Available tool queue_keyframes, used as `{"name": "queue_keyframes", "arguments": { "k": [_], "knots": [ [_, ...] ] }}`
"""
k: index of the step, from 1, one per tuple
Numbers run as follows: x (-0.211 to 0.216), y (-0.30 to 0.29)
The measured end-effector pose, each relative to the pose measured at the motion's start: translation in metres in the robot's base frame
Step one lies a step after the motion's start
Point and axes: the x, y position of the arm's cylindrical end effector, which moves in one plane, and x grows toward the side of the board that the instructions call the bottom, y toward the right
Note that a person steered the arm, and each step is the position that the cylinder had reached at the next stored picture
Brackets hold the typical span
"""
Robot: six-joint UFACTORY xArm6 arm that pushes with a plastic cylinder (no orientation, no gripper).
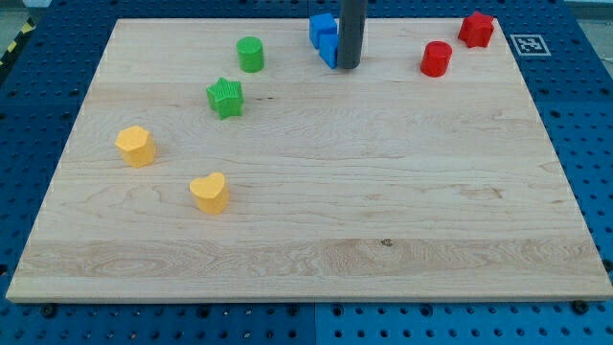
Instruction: Move your arm right to the green star
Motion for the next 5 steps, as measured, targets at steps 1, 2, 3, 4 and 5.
{"name": "queue_keyframes", "arguments": {
  "k": [1, 2, 3, 4, 5],
  "knots": [
    [-0.004, 0.000],
    [-0.014, 0.000],
    [0.008, 0.001],
    [0.089, 0.000],
    [0.101, -0.001]
  ]
}}
